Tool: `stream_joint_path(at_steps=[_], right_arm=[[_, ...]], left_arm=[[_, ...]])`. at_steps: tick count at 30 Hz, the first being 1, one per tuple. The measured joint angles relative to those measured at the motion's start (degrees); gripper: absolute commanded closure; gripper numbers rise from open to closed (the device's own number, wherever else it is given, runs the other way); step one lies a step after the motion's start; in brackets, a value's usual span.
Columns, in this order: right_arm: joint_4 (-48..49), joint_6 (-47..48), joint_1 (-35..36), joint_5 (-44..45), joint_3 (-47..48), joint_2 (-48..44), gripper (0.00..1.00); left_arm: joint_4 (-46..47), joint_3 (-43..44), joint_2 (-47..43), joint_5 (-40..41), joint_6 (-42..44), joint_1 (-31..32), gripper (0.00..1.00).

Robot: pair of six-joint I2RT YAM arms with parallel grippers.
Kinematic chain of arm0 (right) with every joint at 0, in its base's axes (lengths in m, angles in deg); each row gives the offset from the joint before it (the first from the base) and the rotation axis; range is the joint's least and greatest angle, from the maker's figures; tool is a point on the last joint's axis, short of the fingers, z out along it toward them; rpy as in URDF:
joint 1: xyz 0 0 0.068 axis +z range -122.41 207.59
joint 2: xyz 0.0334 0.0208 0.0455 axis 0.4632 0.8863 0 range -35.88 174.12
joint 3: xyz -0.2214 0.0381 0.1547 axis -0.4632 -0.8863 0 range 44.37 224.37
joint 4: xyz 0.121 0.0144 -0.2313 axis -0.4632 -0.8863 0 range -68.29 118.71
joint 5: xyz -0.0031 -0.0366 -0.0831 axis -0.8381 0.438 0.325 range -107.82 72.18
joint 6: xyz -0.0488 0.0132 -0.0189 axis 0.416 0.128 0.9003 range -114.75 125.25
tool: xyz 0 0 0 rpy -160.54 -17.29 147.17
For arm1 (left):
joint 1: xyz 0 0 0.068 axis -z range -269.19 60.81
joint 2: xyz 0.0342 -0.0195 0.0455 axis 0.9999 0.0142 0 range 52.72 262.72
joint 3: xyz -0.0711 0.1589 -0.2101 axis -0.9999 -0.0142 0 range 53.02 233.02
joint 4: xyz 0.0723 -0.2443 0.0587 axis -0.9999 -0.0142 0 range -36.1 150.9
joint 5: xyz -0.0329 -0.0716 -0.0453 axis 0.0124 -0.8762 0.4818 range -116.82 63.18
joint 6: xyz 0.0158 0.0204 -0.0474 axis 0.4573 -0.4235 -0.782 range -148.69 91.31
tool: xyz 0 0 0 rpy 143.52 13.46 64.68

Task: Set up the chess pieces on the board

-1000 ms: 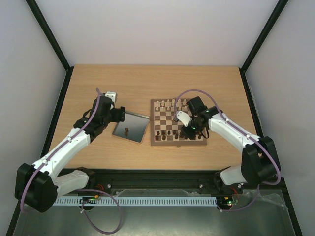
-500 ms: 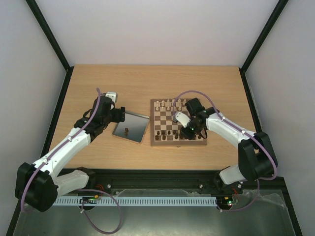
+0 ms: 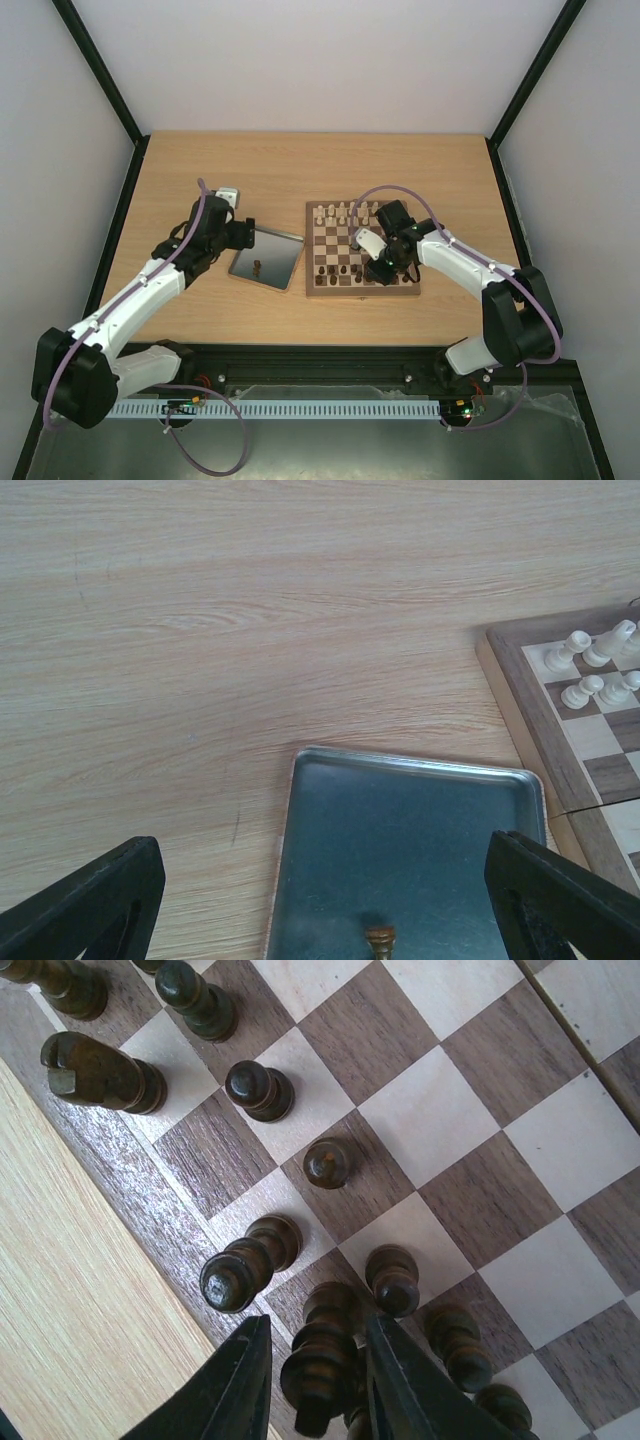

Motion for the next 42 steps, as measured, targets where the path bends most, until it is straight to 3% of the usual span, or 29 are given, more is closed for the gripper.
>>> stream_joint_path(at_steps=[6, 12, 17, 30, 42], right_arm=[[-1.77, -0.2, 0.0, -0.15, 1.05, -1.2, 0.67], [-3.65, -0.68, 0.0, -1.16, 4.55, -5.14, 0.65], [-2.97, -1.95, 0.0, -2.47, 4.35, -8.57, 0.64], [4.55, -5.27, -0.17, -4.5, -1.99, -11.43, 0.64], [6.54, -5.44, -0.17, -5.27, -4.15, -13.31, 0.64]], left_arm=[[-0.04, 0.02, 0.61, 0.0, -0.46, 0.0, 0.12], [-4.0, 3.1, 6.82, -0.17, -4.24, -0.02, 0.35], [-9.01, 6.56, 14.23, -2.8, -7.96, -0.02, 0.47], [-16.06, 6.56, 24.3, -9.86, -10.14, 3.19, 0.5], [-16.46, 10.08, 32.41, -8.61, -9.57, 6.38, 0.7]])
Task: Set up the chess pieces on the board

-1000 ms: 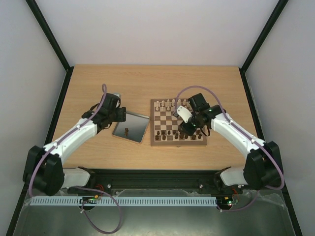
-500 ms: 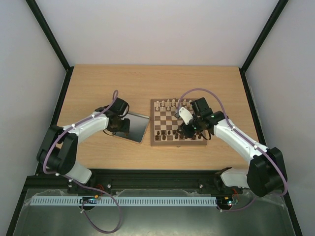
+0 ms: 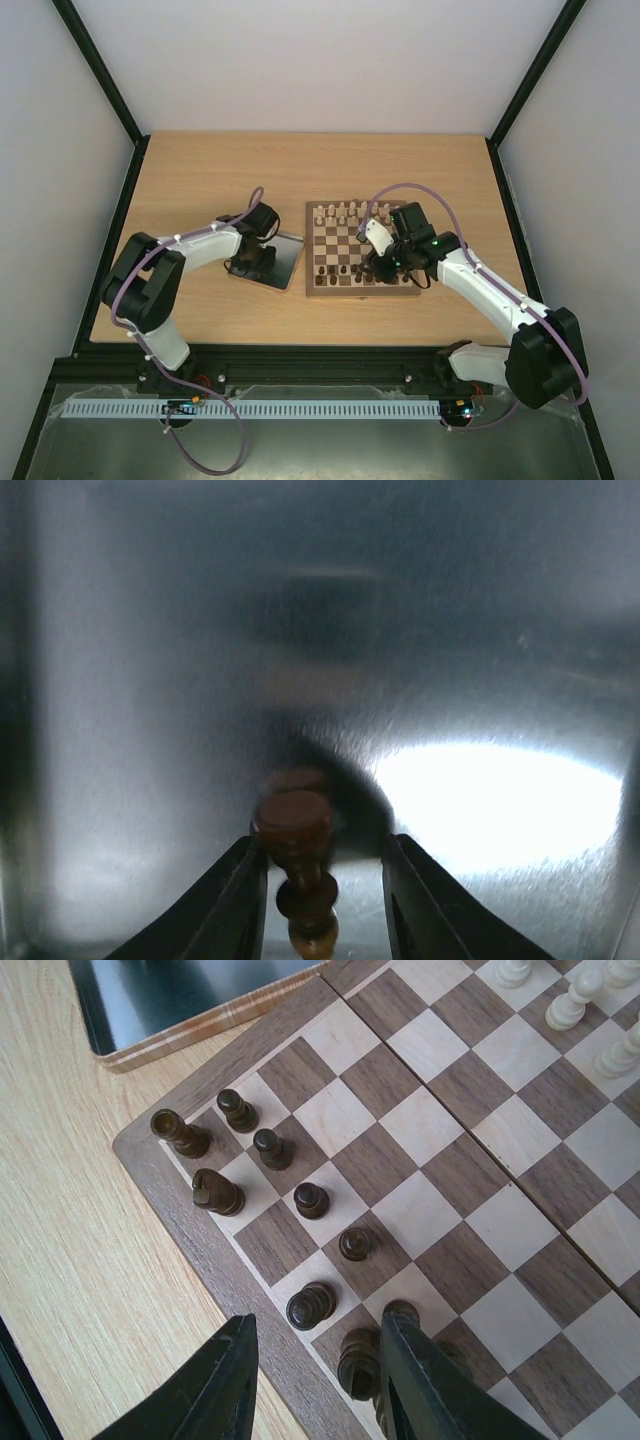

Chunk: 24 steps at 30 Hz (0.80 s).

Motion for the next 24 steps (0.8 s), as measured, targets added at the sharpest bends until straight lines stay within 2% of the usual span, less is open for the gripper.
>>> stream_joint_path(at_steps=[15, 17, 20, 24], right_arm=[[0.35, 0.79, 0.0, -0.31, -0.76, -0.04, 0.64], [0.33, 1.01, 0.0, -0.5, -0.76, -0.04, 0.63], [0.26, 1.62, 0.0, -1.33, -0.5, 0.04, 0.64], [0.2, 1.77, 0.0, -2.4, 0.22, 0.42, 0.64]], left_arm=[[0.02, 2.93, 2.97, 1.16, 3.04, 2.93, 0.89], [-0.26, 2.91, 2.56, 1.16, 3.61, 2.95, 0.88], [-0.44, 2.89, 1.25, 1.11, 4.5, 2.95, 0.8], [-0.26, 2.47, -0.31, 1.03, 5.55, 2.95, 0.78]])
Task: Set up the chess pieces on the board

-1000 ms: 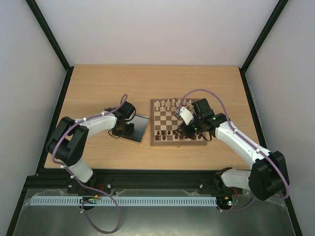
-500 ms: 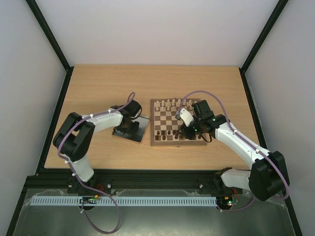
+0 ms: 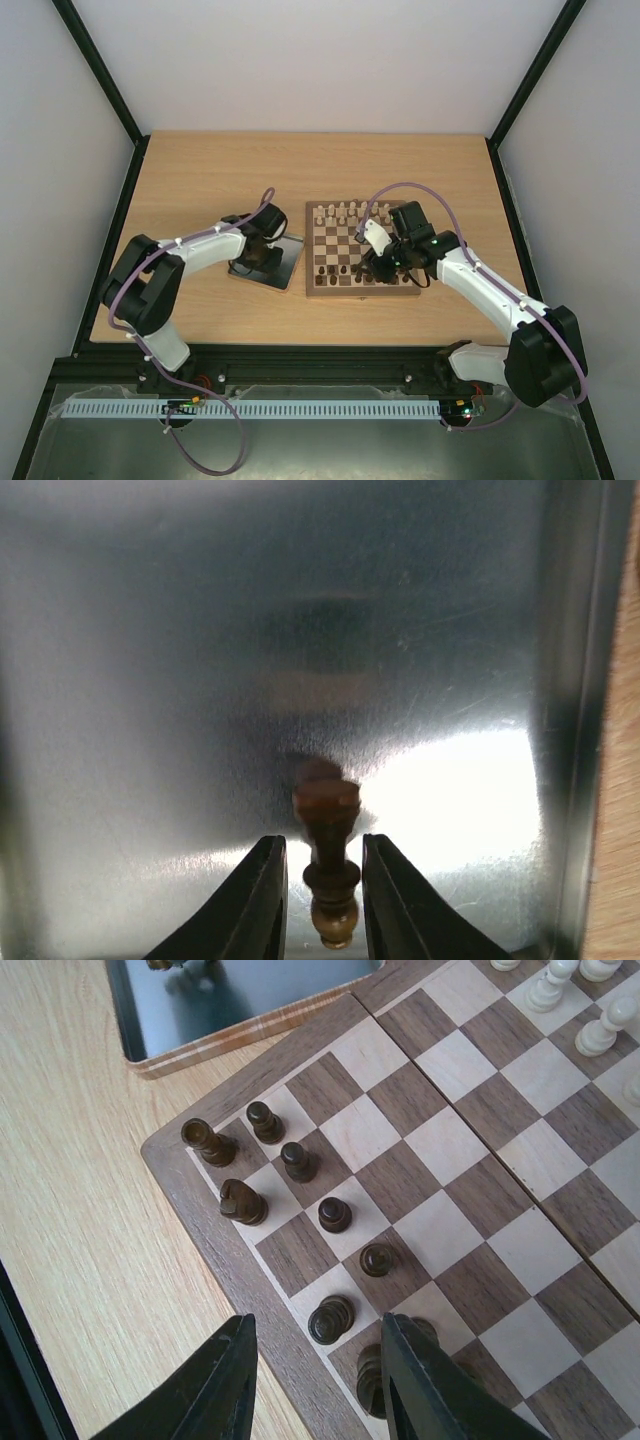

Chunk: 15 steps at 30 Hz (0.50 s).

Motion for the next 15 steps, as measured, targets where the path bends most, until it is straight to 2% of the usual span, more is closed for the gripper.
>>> stream_joint_path(at_steps=[7, 15], right_arm=[[-0.09, 0.02, 0.0, -0.87, 0.07, 0.15, 0.64], [-0.09, 0.02, 0.0, -1.29, 0.07, 0.52, 0.63]], left_arm=[[-0.07, -2.89, 0.35, 0.09, 0.35, 0.0, 0.72], [0.04, -3.48, 0.15, 0.0, 0.42, 0.0, 0.77]])
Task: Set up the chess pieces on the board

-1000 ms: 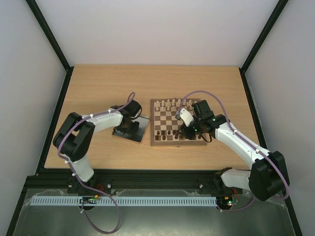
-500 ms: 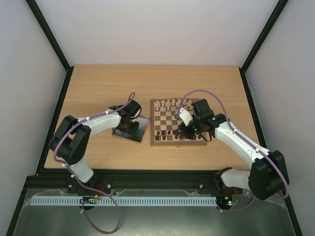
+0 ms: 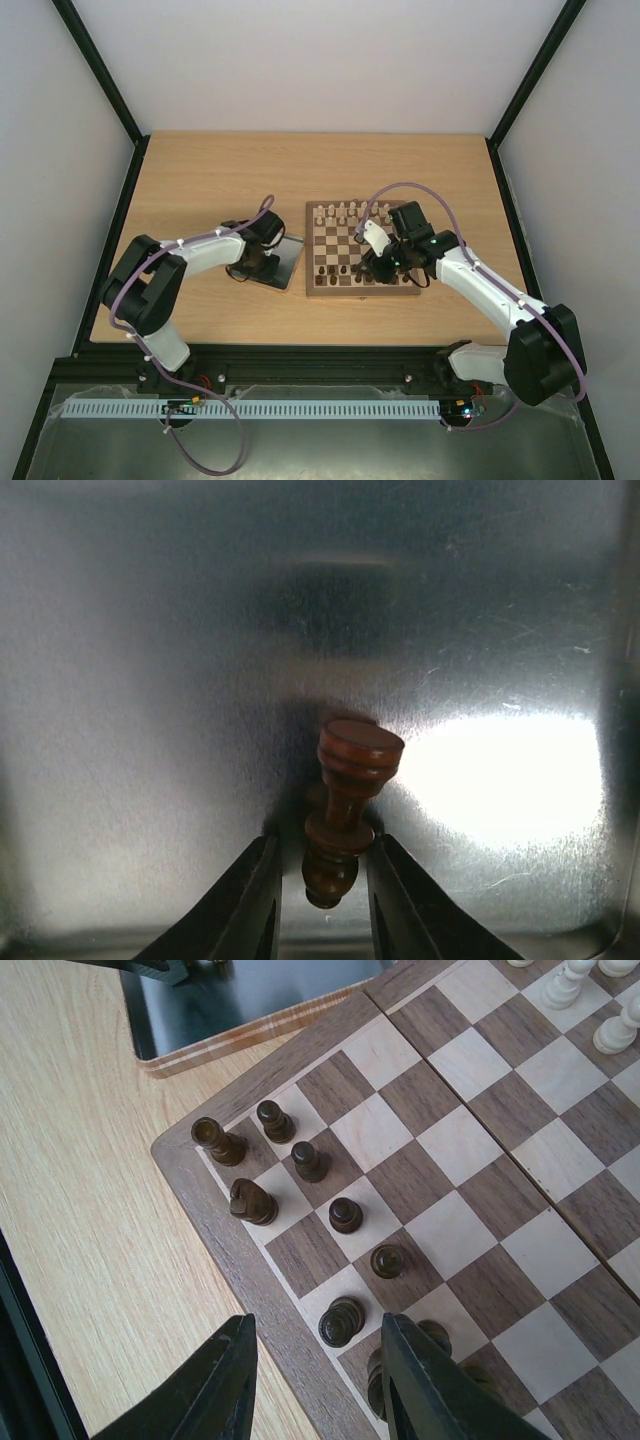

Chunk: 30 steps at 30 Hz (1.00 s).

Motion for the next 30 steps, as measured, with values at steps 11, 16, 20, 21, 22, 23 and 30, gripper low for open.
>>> stream_joint_path(at_steps=[11, 16, 20, 21, 22, 23, 30], right_arm=[[-0.22, 0.76, 0.0, -0.61, 0.02, 0.07, 0.64], [-1.84, 4.0, 0.83, -0.81, 1.88, 0.7, 0.63], [-2.86, 8.31, 2.27, -1.07, 6.95, 2.86, 0.61], [-2.97, 9.75, 2.69, -1.22, 8.63, 3.5, 0.61], [-3.04, 11.06, 3.15, -1.36, 10.08, 4.07, 0.61], [-3.13, 12.17, 3.61, -1.42, 11.23, 4.44, 0.6], [-4.37, 22.12, 11.04, 2.21, 18.58, 7.23, 0.56]], left_arm=[[0.85, 0.04, 0.02, -0.42, 1.99, 0.0, 0.91], [-1.05, 0.79, -1.95, -2.73, 1.92, 0.0, 0.91], [-3.21, 3.69, -7.26, -8.31, 1.64, 0.0, 0.91], [-3.32, 4.13, -7.98, -9.16, 1.6, 0.0, 0.91], [-3.5, 4.96, -9.31, -11.08, 1.46, 0.0, 0.91], [-3.61, 5.51, -10.29, -12.68, 1.36, 0.0, 0.91], [-6.14, 9.51, -13.05, -26.14, 1.29, 0.0, 0.91]])
